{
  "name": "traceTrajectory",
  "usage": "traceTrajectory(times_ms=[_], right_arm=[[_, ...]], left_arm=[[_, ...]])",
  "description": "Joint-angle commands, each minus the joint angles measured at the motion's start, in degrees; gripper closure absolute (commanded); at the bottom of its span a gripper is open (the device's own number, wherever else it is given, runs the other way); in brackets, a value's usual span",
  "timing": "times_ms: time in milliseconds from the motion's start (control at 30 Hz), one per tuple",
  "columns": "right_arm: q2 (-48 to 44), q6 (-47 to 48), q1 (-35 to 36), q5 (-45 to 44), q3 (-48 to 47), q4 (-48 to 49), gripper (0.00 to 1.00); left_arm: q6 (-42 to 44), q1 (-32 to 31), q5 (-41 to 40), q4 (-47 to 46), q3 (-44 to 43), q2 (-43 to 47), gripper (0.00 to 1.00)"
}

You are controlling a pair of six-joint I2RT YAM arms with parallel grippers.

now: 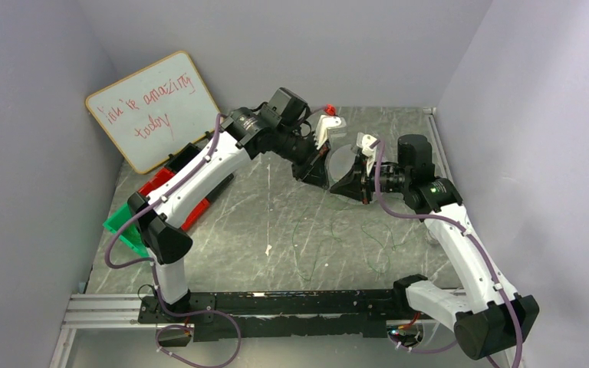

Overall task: Wrap the cables
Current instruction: Pick up the cable at the center of the board.

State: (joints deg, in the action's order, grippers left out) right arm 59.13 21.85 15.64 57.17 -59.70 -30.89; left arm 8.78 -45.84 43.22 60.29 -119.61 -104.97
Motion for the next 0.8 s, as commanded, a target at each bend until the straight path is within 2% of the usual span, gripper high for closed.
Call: traceTrajectory(times_ms=[0,267,767], right_arm=[[-0.7,-1.1,-1.1,2.0,0.7,3.1,1.00],[-1.0,-4.9,-2.3,3.6,1.8,7.1,1.00],[-1.6,-5.4,-2.9,4.8,3.6,9.1,1.00]], left_arm=[[0.8,-0.2,5.2,-0.9,-1.7,1.0,0.98],[-1.2,-0.1,6.6,-2.9,-1.1,1.8,0.97],[-5.9,0.7,7.3,-6.3,-0.4,1.8,0.97]])
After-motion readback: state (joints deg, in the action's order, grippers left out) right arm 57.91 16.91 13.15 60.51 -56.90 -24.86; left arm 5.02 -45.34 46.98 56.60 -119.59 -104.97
